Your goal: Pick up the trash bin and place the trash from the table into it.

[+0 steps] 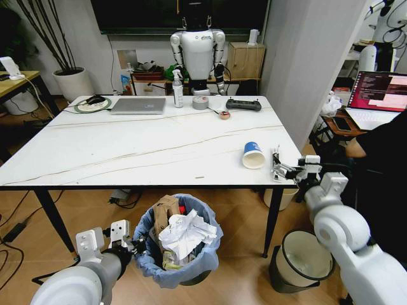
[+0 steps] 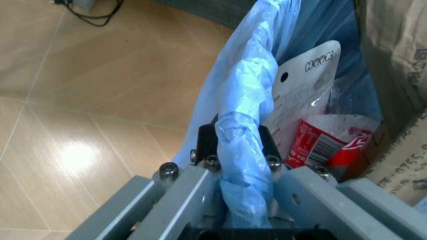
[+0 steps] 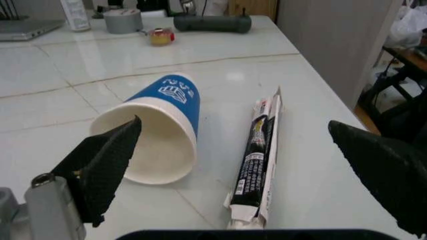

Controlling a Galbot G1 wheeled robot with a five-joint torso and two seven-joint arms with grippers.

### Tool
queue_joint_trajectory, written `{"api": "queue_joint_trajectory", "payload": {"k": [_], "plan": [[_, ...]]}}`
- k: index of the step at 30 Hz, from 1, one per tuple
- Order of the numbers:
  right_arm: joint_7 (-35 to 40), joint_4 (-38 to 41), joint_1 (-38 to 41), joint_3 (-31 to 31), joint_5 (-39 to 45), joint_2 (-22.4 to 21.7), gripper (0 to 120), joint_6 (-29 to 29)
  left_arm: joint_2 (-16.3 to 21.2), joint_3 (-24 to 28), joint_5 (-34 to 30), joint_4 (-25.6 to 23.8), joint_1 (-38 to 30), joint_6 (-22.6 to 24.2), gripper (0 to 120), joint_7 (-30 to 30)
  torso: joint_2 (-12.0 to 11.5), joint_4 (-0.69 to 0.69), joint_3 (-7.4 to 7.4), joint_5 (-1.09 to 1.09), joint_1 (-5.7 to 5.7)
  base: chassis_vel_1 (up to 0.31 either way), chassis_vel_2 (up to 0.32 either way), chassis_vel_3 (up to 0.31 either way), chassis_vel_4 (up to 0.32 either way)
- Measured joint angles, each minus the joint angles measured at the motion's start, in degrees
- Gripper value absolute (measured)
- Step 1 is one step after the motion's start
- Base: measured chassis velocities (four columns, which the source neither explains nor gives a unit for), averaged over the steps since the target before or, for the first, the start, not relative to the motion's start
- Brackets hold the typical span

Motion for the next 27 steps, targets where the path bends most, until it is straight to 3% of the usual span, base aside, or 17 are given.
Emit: {"api": "queue_joint_trajectory", "payload": {"k": [10,27], "plan": [[-0.16,-6.63,4.94,-3.76,-0.38,0.80,100,0.08,-0.14,0.05,0.05,0.00,-0.01,0.00,0,-0.05,0.00,-0.04,0.00,0.02,0.00,-0.007,-0.010,0.002,0.003],[0.05,-8.92,8.33,-7.58,0.46,1.70,100,0.41,-0.40,-0.28,0.24,0.00,-0.05,0.00,0,-0.19,0.00,-0.03,0.00,0.00,0.00,0.000,0.000,0.000,0.000]]}}
